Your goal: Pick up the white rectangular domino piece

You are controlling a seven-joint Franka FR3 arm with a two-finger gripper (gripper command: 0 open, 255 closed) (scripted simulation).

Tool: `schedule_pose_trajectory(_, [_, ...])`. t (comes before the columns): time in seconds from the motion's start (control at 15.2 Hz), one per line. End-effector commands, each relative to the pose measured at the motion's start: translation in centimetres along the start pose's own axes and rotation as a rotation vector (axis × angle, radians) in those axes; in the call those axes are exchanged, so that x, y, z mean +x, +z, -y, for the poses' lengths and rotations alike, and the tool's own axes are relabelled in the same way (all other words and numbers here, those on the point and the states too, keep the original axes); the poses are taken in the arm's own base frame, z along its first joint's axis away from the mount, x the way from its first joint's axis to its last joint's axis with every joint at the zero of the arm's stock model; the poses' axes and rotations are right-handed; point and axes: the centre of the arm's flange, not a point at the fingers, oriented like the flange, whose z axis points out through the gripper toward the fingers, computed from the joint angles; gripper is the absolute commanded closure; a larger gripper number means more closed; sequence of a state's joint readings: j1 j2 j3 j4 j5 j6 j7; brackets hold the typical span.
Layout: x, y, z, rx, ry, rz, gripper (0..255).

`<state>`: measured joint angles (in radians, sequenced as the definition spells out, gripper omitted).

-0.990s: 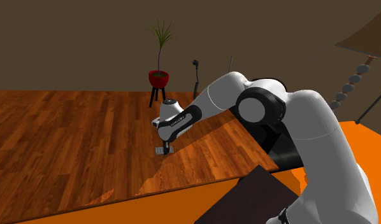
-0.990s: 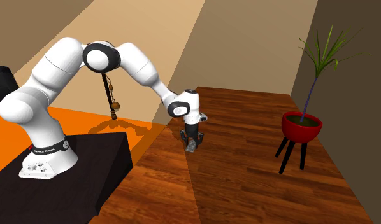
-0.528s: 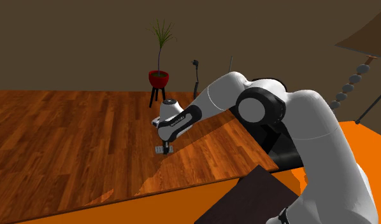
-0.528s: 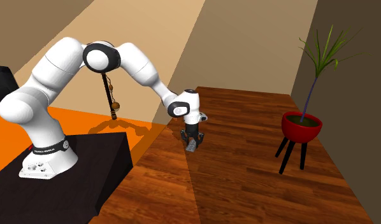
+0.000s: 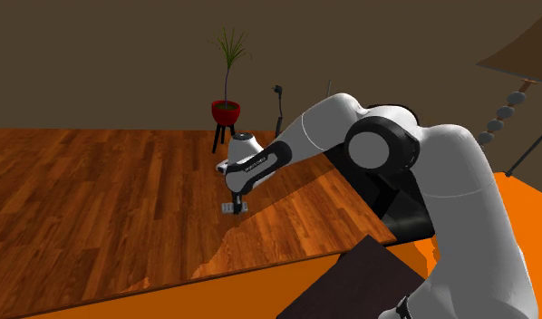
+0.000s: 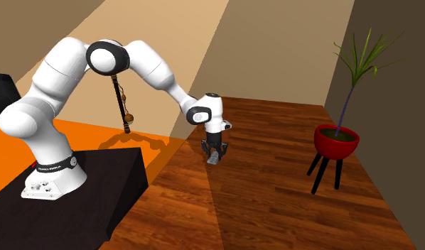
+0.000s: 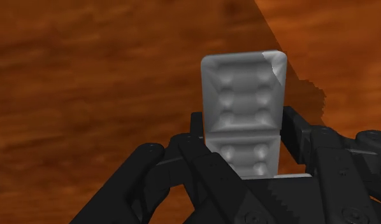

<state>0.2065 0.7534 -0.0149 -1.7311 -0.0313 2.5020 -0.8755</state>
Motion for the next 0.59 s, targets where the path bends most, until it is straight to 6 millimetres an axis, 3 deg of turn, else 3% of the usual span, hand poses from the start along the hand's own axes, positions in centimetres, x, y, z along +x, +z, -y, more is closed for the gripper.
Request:
schedule_pose_trajectory(0.0, [-0.1, -1.2, -0.1, 0.000, 0.000, 0.000, 255])
schedule_pose_trajectory(0.4, [-0.1, -4.3, -0.2, 0.000, 0.000, 0.000, 255])
schedule_pose_trajectory(0.53, [-0.1, -4.4, -0.2, 0.000, 0.000, 0.000, 255])
